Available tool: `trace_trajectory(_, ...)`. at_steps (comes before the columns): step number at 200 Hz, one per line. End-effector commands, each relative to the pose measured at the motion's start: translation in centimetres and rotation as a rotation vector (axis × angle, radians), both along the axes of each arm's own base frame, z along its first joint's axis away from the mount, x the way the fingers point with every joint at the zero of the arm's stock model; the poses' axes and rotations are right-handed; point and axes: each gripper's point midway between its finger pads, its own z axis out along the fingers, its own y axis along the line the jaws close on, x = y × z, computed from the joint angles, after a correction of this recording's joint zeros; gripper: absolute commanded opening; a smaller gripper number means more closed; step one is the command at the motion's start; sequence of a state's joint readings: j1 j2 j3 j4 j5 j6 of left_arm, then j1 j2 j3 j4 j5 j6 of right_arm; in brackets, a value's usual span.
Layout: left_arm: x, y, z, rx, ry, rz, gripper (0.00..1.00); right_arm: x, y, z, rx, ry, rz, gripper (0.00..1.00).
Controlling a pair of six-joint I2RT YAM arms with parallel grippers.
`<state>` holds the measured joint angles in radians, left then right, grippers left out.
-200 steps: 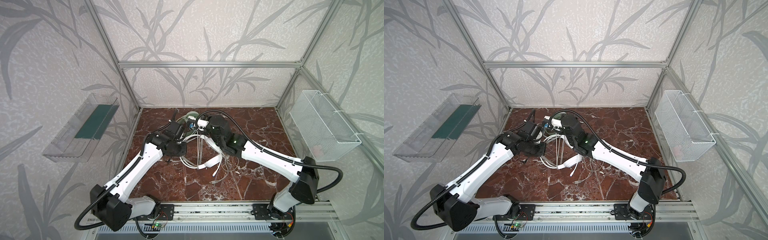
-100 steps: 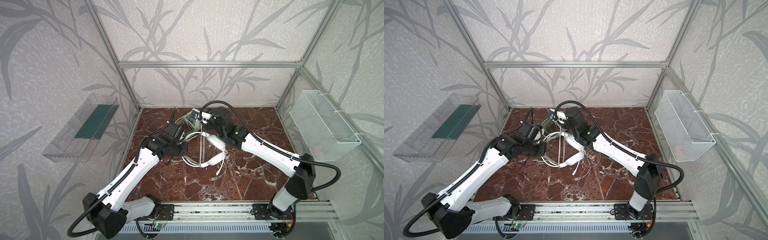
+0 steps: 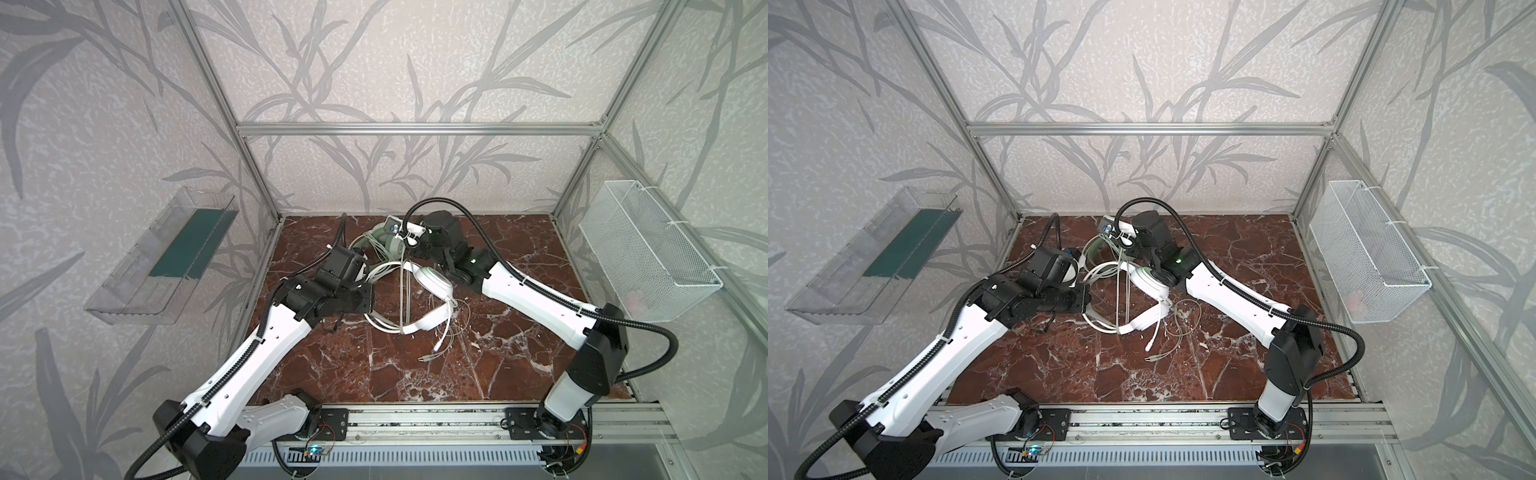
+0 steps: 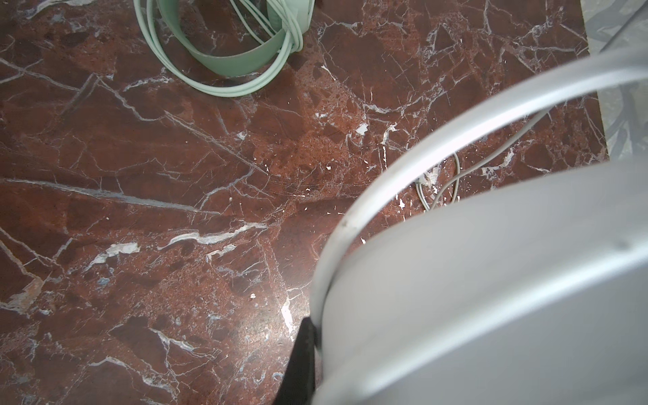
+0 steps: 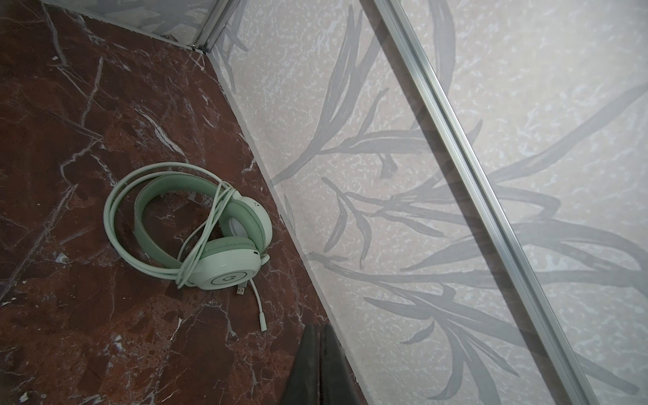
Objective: Wrap the headphones
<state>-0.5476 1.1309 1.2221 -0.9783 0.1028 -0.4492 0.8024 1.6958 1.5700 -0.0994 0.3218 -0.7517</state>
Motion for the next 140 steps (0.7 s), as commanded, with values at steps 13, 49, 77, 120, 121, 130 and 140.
trace_trajectory(13,-2.0,-0.6,1.8,-0.045,-0.003,-0.073,0.00,3.1,-2.1,0.7,0.070,-0.008,-0.108,0.03)
trace_trajectory(49,-2.1,-0.8,3.2,-0.084,-0.035,-0.075,0.00,3.6,-2.3,-1.0,0.063,0.032,-0.118,0.13)
trace_trajectory(77,-2.2,-1.0,4.6,-0.124,-0.088,-0.083,0.00,3.6,-2.6,-1.9,0.088,0.070,-0.119,0.19)
trace_trajectory(120,-2.1,-0.8,5.7,-0.127,-0.119,-0.077,0.00,3.5,-4.2,-2.8,0.268,0.204,-0.101,0.28)
trace_trajectory(121,-2.1,-0.7,5.8,-0.127,-0.120,-0.076,0.00,3.3,-4.3,-2.5,0.275,0.202,-0.098,0.28)
trace_trajectory(130,-2.1,-0.6,6.1,-0.130,-0.132,-0.069,0.00,3.1,-4.4,-2.8,0.297,0.224,-0.091,0.29)
trace_trajectory(140,-2.0,-0.5,6.5,-0.132,-0.146,-0.063,0.00,3.0,-4.5,-3.5,0.309,0.243,-0.095,0.29)
